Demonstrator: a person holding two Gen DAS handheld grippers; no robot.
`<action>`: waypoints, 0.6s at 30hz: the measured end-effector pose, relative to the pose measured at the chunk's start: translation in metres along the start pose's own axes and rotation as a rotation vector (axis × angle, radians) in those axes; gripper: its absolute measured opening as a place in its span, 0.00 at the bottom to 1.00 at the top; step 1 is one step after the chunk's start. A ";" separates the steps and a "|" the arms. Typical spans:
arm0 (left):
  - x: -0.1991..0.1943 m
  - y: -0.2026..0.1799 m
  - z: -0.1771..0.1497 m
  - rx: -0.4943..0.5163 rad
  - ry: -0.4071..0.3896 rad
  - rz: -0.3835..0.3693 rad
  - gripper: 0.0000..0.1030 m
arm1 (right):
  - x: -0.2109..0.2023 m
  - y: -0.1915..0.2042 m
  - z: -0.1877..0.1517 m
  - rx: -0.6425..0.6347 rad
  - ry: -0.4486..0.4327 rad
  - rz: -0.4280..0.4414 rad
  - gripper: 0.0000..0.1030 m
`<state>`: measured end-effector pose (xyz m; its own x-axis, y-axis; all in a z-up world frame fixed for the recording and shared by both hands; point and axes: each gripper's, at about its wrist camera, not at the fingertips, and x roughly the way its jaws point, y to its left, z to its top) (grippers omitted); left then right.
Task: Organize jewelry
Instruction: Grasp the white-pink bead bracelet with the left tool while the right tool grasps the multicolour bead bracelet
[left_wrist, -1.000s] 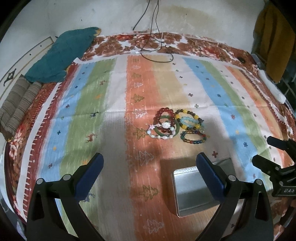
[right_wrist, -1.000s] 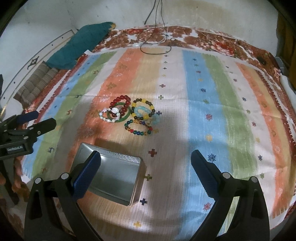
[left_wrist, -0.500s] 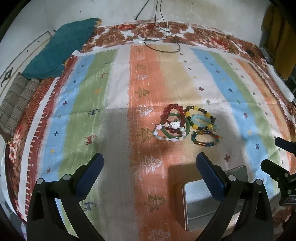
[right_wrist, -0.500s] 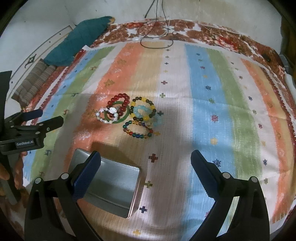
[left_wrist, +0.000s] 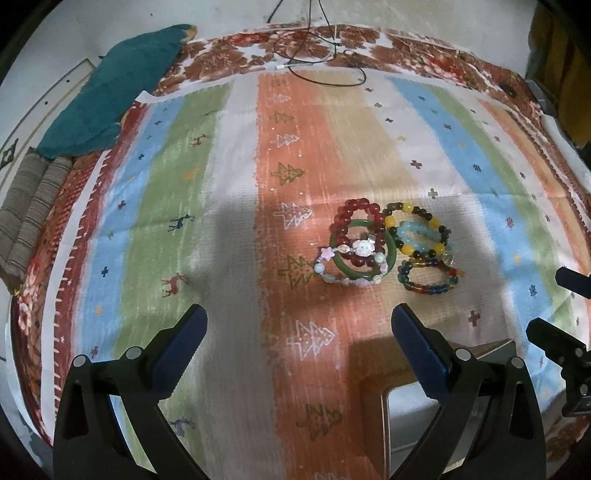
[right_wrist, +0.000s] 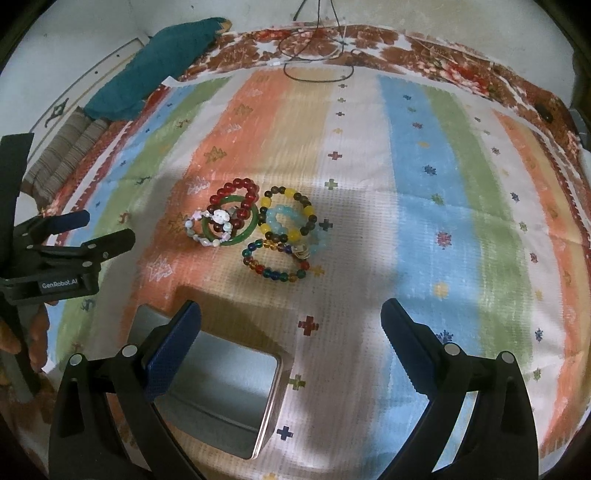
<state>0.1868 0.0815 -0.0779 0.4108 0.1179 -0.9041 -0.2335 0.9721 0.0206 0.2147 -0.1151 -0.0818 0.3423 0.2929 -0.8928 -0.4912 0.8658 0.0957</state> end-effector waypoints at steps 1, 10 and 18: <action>0.002 0.000 0.001 -0.001 0.005 0.003 0.94 | 0.002 -0.001 0.001 0.002 0.005 0.000 0.96; 0.023 0.001 0.007 0.002 0.047 0.004 0.91 | 0.024 -0.006 0.011 0.009 0.055 0.000 0.96; 0.039 -0.001 0.014 0.015 0.077 0.006 0.86 | 0.045 -0.009 0.018 0.027 0.101 -0.008 0.96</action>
<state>0.2157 0.0884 -0.1075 0.3403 0.1082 -0.9341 -0.2226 0.9744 0.0318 0.2490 -0.1018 -0.1149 0.2627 0.2449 -0.9333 -0.4664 0.8790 0.0994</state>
